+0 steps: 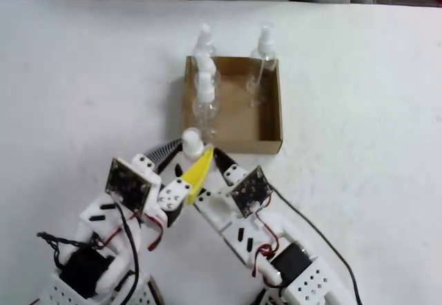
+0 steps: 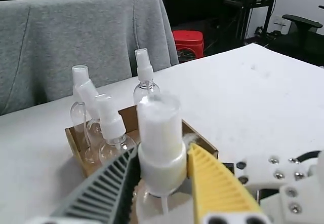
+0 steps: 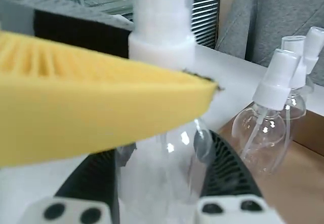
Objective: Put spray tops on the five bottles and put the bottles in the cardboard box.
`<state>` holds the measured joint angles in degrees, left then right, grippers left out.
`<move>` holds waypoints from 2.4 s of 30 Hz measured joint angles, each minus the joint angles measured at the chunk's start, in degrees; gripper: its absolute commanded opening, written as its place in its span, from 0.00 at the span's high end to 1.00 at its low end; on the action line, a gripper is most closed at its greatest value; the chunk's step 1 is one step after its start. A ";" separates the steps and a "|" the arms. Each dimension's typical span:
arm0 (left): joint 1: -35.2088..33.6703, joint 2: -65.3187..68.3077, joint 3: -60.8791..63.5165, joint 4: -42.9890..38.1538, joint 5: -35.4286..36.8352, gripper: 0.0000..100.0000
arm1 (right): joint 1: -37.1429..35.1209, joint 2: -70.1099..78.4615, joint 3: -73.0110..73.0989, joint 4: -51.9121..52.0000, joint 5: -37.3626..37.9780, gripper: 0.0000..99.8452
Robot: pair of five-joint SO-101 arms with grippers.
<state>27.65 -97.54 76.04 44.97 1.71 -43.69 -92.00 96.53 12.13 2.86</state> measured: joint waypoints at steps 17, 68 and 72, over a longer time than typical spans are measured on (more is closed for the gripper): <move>-2.81 0.79 0.26 0.62 -0.18 0.71 | 0.26 -0.09 0.00 0.00 -0.18 0.98; -28.13 -0.09 2.37 19.52 -0.18 0.94 | 13.45 -0.09 0.00 -0.09 -0.18 0.98; -28.48 0.79 9.23 13.01 -0.18 0.94 | 16.88 -0.09 0.00 -2.11 -0.62 0.98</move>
<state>-0.84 -96.75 85.27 57.98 1.54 -26.81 -92.09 96.53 10.02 2.24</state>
